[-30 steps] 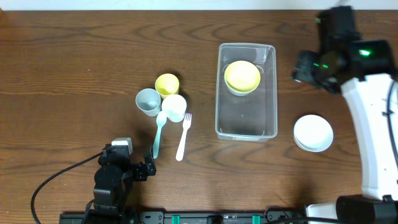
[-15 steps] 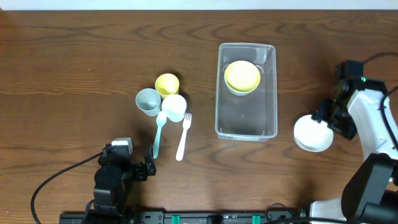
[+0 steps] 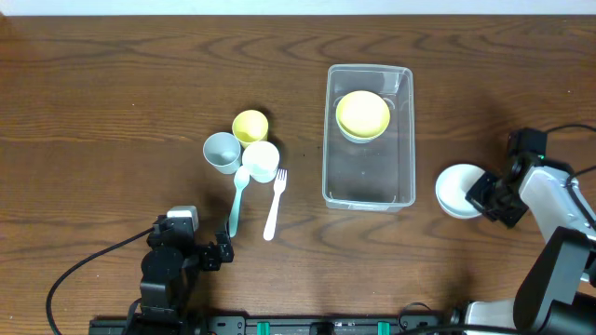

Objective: Pack container
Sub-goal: 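Grasp the white bowl with right gripper and stack it in container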

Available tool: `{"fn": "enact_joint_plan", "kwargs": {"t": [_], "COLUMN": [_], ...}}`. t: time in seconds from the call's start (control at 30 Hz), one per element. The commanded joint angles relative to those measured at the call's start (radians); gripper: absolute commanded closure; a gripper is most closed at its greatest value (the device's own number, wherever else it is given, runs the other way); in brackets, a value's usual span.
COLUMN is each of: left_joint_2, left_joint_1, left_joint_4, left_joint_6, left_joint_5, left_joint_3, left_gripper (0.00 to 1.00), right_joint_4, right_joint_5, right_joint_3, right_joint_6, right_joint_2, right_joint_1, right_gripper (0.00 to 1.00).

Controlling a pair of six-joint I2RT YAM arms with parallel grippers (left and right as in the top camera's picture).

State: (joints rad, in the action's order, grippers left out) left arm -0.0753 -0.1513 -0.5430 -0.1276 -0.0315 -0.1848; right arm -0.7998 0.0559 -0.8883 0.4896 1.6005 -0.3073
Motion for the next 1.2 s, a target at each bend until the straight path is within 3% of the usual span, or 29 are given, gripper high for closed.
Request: {"fn": "enact_joint_plan", "kwargs": {"t": [0.0,0.17,0.33,0.47,0.73,0.9,1.1,1.17], "left_joint_2": [0.006,0.006,0.006,0.006,0.006,0.006,0.006,0.006], "left_joint_1": [0.004,0.004,0.004,0.004,0.004,0.004,0.004,0.004], "left_joint_4": [0.001,0.001,0.002,0.001,0.001,0.001,0.001,0.001], "left_joint_6": [-0.002,-0.002,-0.002,-0.002,-0.002,-0.002,-0.002,-0.002], "left_joint_5": [-0.010,-0.010,-0.010,-0.010,-0.010,-0.010,-0.010,-0.010], "left_joint_3": [-0.002,-0.002,-0.002,-0.002,-0.002,-0.002,-0.002,-0.002], "left_gripper": [0.02,0.02,0.02,0.02,0.02,0.02,0.02,0.02], "right_joint_4": [-0.055,-0.163,-0.220,-0.141,0.148,0.303,0.340,0.340], "right_joint_5": [0.023,-0.001,-0.146,-0.317,-0.239,-0.236,-0.237,-0.250], "right_joint_3": [-0.075,-0.261,-0.445,-0.481,-0.481,-0.491,-0.494,-0.494], "right_joint_6": [0.003,-0.023,-0.080,-0.087,-0.012,0.018,0.048,0.019], "right_joint_2": [-0.040,-0.180,-0.244,-0.228,0.026,0.227,0.323,0.326], "right_joint_1": [0.000,0.030,0.155,0.301,0.514,0.523,0.513,0.513], "right_gripper": [0.99,0.99,0.99,0.99,0.99,0.99,0.99,0.84]}}
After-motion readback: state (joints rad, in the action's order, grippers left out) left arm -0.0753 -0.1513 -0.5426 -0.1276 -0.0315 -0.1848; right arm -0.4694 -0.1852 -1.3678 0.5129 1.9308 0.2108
